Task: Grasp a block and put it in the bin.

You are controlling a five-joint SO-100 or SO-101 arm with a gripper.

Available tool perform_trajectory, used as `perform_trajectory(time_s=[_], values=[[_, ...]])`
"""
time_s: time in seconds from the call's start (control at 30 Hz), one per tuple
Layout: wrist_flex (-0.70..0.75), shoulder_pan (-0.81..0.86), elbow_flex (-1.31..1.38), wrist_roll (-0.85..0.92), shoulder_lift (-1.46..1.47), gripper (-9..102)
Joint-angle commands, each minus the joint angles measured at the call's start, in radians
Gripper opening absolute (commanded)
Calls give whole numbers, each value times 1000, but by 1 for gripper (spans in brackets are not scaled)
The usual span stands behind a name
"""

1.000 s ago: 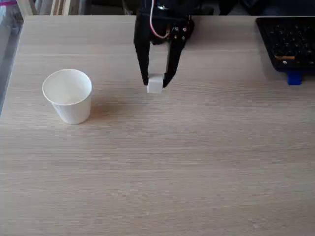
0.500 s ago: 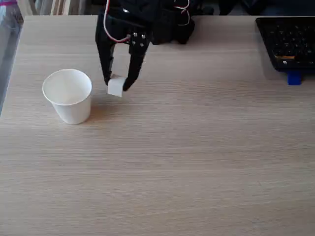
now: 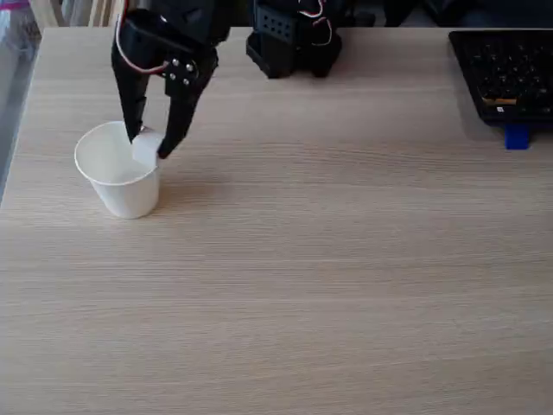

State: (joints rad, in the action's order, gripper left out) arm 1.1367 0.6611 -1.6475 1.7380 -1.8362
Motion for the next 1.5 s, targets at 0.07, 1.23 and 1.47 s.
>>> perform_trajectory(time_s=[0.07, 1.23, 1.47], values=[[9, 55, 78, 26, 29, 5], [5, 146, 49, 57, 60, 21], [3, 143, 46, 55, 57, 21]])
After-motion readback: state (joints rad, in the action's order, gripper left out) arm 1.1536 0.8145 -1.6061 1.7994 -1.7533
